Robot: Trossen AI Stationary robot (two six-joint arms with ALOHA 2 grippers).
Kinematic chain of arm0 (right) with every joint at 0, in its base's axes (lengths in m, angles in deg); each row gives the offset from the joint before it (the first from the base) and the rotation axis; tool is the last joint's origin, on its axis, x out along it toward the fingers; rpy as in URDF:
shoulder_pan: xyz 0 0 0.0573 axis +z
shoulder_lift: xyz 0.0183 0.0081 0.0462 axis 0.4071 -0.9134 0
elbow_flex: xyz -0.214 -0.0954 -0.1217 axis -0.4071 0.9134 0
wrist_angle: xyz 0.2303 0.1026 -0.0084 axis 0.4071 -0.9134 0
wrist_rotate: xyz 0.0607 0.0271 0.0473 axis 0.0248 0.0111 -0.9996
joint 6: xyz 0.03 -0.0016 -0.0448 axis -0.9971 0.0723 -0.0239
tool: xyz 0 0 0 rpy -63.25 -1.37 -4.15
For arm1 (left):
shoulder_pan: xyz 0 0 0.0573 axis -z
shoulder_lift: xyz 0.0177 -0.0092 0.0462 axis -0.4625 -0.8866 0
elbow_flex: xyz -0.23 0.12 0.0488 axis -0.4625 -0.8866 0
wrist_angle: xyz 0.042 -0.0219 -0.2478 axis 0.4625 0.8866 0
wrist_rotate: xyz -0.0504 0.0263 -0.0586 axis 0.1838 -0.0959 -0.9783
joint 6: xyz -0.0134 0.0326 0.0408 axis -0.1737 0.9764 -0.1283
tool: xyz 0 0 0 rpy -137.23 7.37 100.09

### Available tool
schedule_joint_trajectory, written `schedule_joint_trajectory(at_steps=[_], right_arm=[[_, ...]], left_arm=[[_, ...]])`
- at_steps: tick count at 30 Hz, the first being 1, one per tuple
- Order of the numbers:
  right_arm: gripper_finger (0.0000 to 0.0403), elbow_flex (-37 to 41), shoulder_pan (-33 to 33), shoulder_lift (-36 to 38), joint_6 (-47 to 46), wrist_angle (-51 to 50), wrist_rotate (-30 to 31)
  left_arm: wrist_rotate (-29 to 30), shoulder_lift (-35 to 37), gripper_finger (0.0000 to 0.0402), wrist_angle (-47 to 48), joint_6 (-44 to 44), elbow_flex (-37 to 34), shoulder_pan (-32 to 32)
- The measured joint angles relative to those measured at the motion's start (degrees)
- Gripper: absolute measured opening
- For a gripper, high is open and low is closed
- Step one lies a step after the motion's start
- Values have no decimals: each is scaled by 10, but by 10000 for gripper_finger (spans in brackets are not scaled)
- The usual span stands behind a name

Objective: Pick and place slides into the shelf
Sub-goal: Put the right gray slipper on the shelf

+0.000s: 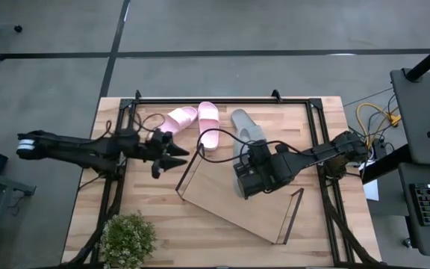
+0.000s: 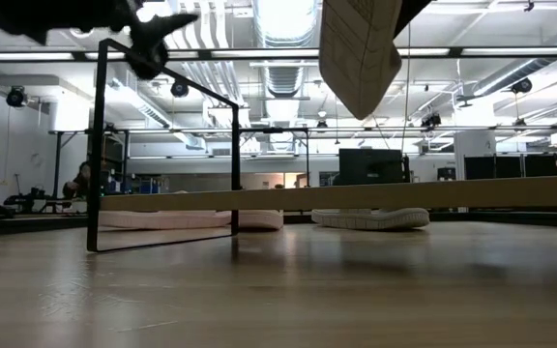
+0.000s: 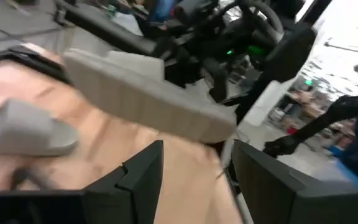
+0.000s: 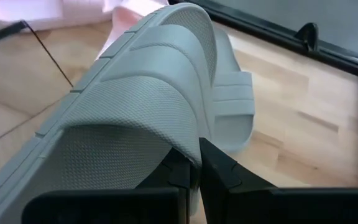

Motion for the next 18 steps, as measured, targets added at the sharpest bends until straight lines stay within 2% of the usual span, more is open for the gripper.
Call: schedule_joint_trajectory(at_steps=[6, 12, 18], right_arm=[[8, 0, -3, 0, -11, 0, 54], [8, 0, -10, 0, -6, 3, 162], [8, 0, -13, -1, 28, 4, 173]], left_arm=[[-42, -72, 179, 15, -45, 83, 0], [-72, -108, 179, 12, -45, 109, 0], [-58, -136, 179, 11, -89, 119, 0]])
